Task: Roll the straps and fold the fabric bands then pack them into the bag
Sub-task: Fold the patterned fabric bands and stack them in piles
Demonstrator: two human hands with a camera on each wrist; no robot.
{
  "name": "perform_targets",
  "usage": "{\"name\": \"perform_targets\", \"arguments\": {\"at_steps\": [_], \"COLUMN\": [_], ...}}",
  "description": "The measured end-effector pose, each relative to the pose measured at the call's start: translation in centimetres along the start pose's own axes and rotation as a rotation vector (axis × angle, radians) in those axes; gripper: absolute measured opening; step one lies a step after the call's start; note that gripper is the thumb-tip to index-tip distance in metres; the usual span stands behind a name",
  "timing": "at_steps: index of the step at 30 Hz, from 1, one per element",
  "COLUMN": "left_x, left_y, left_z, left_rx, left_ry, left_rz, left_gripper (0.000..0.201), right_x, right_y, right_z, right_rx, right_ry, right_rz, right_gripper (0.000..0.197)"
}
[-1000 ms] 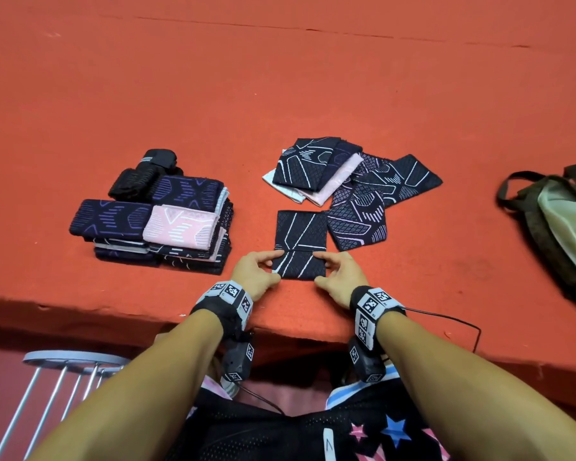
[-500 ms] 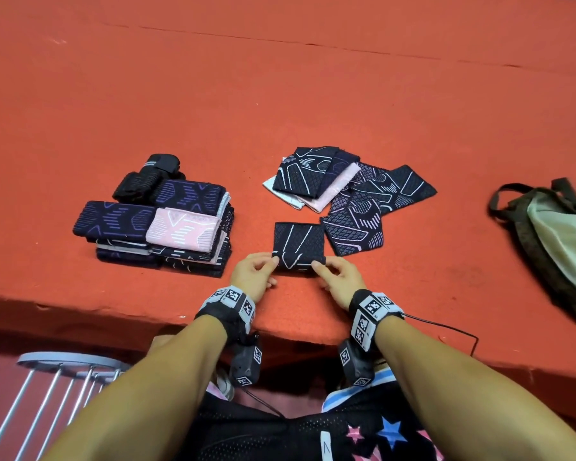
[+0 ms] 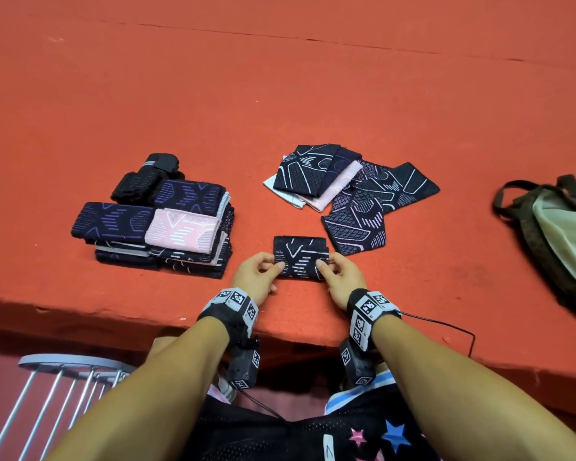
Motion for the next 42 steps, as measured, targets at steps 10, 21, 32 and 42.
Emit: {"name": "perform_targets", "arguments": {"at_steps": [10, 21, 32, 42], "left_x": [0.8, 1.6, 1.6, 2.5], "left_y": [-0.1, 0.6, 1.2, 3.5], "left_z": [0.5, 0.6, 0.3, 1.1], "left_rx": [0.158, 0.29, 0.141, 0.2], "left_ry": [0.124, 0.145, 0.109, 0.243], "left_rz": [0.003, -0.037, -0.206, -0.029], "left_gripper": [0.013, 0.018, 0.035, 0.03], "right_x": [0.6, 1.3, 2.8, 4.5], "right_y": [-1.5, -0.4, -0.4, -3.4], "right_z": [-0.1, -0.2, 0.3, 1.1], "right_rx": [-0.19, 0.08, -0.042, -0.194], "right_ry": [0.055, -0.102, -0.025, -0.033], "right_rz": [0.017, 0.108, 0.181, 0.298], "right_gripper": [0.021, 0.004, 0.017, 0.039]}}
Point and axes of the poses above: each hand's wrist, its own x-axis towards the middle knuckle, its own z-axis out of the palm, y = z × x, the point moved 3 cm from there along x, towards the middle knuckle, and after that the axes turned 3 degrees about z, right-handed, at the moved point
